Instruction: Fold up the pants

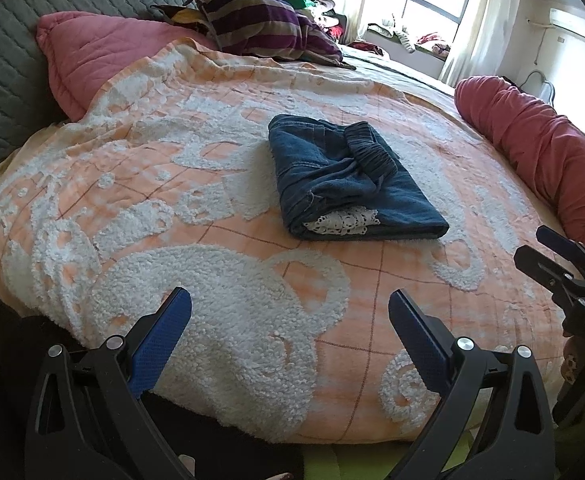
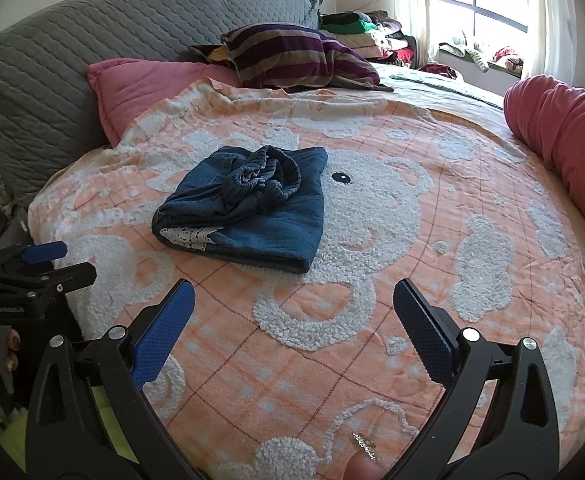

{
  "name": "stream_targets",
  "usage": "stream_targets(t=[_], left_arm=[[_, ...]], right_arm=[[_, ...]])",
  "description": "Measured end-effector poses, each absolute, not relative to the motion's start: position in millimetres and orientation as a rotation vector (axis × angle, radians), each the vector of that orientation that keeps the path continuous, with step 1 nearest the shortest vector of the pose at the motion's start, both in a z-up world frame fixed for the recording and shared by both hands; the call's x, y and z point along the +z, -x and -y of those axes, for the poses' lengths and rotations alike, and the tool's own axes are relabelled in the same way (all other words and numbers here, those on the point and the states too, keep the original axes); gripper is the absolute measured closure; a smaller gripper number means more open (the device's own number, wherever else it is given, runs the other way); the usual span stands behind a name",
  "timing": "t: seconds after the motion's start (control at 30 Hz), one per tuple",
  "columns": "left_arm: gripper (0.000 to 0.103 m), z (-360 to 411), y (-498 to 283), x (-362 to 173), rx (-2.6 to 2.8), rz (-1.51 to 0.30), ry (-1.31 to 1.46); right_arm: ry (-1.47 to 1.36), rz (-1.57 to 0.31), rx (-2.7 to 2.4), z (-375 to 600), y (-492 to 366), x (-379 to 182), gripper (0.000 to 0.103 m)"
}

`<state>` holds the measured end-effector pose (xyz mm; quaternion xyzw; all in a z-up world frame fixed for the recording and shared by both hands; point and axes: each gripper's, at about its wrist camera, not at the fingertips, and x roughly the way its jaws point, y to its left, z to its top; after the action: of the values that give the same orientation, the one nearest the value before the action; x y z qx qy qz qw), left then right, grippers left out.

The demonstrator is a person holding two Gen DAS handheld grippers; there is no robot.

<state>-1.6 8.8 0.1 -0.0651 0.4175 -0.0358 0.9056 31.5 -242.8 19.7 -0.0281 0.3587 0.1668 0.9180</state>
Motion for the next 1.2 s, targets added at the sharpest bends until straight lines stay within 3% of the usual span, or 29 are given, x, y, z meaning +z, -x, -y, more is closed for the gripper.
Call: stream_targets(t=[1.2], left_arm=[[0.004, -3.0, 5.8, 8.8, -0.078, -0.846, 0.100]], right_arm=[[0.056, -0.736, 0.332, 245.2, -32.3, 22.2, 0.009]])
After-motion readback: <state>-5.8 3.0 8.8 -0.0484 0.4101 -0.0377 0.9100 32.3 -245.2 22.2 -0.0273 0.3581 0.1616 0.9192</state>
